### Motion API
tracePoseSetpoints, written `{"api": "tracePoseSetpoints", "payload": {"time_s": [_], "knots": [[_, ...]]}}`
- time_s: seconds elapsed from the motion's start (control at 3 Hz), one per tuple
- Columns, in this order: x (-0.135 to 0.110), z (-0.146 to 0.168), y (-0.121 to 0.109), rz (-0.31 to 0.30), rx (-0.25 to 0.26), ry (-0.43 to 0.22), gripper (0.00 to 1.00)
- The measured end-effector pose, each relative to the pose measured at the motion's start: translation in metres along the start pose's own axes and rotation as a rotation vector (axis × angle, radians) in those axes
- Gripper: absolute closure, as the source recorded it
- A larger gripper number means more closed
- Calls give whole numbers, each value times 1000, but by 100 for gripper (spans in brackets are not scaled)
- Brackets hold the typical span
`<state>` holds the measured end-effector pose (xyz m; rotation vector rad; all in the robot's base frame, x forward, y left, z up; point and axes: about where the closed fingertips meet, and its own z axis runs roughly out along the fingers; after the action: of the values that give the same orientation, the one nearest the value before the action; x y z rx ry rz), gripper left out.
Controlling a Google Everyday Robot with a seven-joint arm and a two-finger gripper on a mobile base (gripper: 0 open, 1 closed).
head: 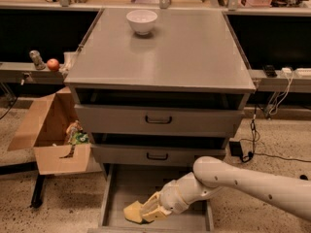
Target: Place sponge into bottom drawer
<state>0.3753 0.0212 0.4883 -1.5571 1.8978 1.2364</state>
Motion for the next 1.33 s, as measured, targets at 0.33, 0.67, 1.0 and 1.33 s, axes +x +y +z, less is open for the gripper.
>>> {"api": "tracePoseSetpoints", "payload": {"time_s": [0.33, 0.67, 1.0, 1.33], "knots": [[1, 3, -4, -4, 7, -8, 100], [9, 18, -29, -25, 51, -57, 100], [17, 50, -86, -55, 104, -152, 100], [29, 79, -136, -34, 116, -220, 100]]}}
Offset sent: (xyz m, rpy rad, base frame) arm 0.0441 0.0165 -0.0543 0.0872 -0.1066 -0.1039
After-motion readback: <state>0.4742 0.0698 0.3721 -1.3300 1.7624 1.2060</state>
